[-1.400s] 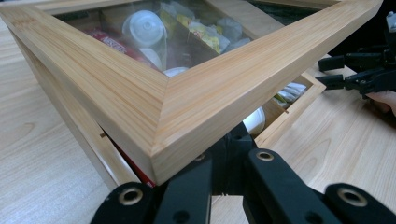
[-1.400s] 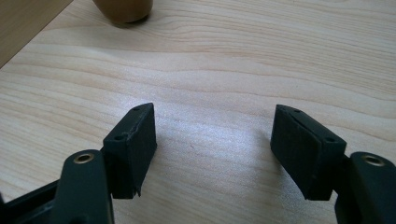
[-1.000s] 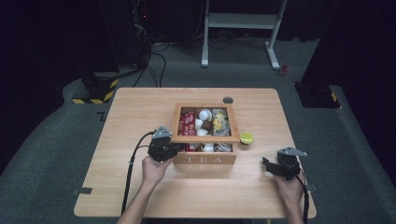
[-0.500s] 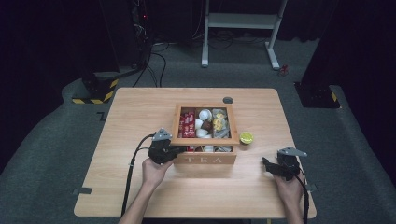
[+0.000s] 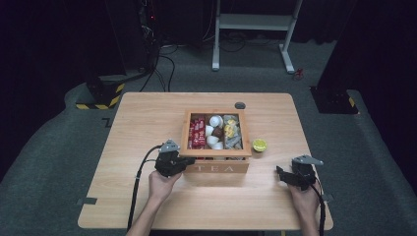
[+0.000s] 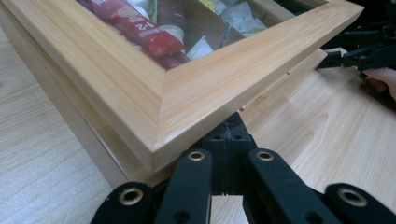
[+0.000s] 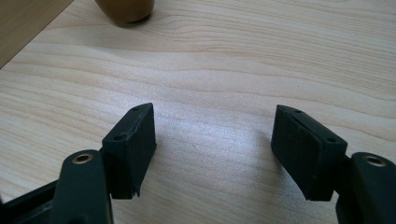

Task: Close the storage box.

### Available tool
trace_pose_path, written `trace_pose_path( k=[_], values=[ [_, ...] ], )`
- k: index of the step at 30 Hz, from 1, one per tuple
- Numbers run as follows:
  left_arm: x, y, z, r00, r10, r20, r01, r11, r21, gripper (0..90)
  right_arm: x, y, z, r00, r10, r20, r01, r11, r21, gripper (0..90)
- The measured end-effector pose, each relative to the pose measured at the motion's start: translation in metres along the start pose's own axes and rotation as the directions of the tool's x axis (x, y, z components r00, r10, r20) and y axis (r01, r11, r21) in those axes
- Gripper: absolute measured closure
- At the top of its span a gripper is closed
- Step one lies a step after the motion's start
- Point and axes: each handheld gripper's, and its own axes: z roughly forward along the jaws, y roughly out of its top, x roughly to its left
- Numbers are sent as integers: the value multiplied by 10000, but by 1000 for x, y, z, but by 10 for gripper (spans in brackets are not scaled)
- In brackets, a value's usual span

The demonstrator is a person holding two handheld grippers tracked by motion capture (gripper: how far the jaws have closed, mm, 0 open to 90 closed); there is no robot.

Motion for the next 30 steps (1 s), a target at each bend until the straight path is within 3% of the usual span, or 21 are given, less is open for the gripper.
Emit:
trace_pose_path(
  k=[25, 30],
  values=[
    [-2, -16, 4, 9998, -10, 197, 3, 9995, 323, 900, 0, 0, 0, 10000, 2, -20, -2, 10000, 17, 303],
    [1, -21, 1, 9997, -140, 177, 137, 9998, 142, 900, 0, 0, 0, 10000, -8, -17, 8, 10000, 14, 303]
  ],
)
